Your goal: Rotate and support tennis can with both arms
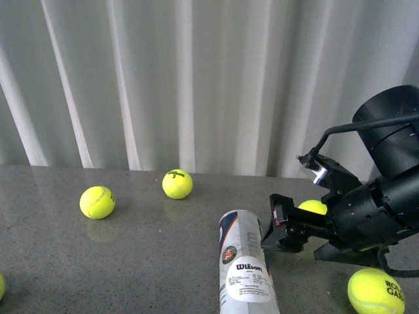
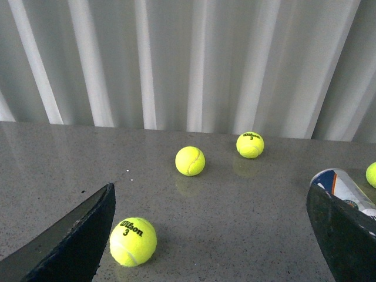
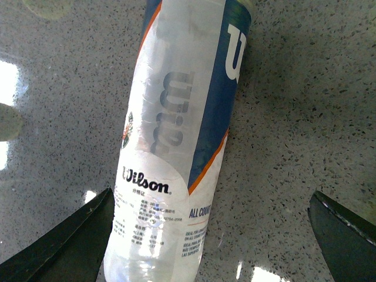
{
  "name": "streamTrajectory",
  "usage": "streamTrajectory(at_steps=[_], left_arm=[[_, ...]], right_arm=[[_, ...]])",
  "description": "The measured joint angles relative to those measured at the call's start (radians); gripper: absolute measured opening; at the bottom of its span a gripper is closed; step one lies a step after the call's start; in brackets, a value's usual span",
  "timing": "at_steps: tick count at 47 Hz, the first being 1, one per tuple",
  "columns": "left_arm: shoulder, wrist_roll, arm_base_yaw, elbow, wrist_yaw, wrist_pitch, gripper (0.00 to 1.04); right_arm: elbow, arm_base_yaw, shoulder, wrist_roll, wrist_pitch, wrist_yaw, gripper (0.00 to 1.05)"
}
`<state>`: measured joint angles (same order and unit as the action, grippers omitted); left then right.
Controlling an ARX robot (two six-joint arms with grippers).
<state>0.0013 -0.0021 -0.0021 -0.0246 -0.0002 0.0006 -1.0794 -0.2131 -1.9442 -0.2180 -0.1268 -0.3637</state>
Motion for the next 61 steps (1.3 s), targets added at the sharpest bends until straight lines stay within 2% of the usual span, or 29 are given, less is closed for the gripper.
streamTrajectory(at_steps=[27, 37, 49, 56, 61], left_arm=[[0.000, 0.000, 0.000, 0.000, 0.000, 0.000, 0.98], [0.000, 0.000, 0.000, 0.000, 0.000, 0.000, 0.98], [0.000, 0.000, 0.000, 0.000, 0.000, 0.000, 0.98], [0.000, 0.000, 0.000, 0.000, 0.000, 0.000, 0.98], [0.000, 0.000, 0.000, 0.000, 0.000, 0.000, 0.98]], right_arm=[[-0.100, -0.090, -0.251, 0.003, 0.125, 0.032, 0.97], [-0.097, -0.093, -0.268, 0.005, 0.147, 0.037, 0.74], [-0.093, -0.096, -0.249, 0.046, 0.163, 0.047, 0.42], [-0.080, -0.124, -0.184, 0.183, 0.144, 0.109, 0.29], [-0.083, -0.154, -0.119, 0.318, 0.137, 0.138, 0.25]])
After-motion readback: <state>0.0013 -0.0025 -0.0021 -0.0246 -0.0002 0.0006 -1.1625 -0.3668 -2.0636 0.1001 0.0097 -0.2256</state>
